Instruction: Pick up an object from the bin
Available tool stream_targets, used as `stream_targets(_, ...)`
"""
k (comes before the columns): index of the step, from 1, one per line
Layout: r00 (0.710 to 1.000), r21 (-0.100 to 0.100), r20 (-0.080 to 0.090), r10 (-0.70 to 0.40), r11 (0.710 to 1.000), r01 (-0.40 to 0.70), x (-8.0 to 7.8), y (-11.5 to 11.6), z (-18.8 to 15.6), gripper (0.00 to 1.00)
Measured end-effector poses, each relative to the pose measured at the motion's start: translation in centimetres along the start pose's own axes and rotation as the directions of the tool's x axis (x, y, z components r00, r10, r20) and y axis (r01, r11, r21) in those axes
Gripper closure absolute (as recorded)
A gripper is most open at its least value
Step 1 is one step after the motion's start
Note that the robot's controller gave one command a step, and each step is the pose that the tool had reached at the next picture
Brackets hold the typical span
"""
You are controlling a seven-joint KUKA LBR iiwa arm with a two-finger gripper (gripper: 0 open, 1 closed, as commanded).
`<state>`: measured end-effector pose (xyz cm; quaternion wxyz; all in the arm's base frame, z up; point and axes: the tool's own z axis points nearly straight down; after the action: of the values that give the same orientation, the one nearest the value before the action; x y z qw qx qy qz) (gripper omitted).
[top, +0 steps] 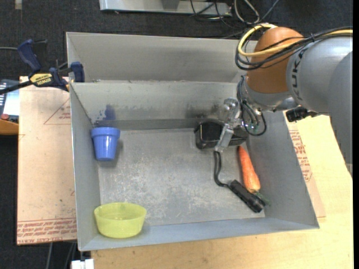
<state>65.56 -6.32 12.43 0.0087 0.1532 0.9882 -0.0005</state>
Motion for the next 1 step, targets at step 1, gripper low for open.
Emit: stream_targets(1,0.949,-0.002,0.006,0.315,0.949,-0.315,0.54,0.66,4.87,0.0)
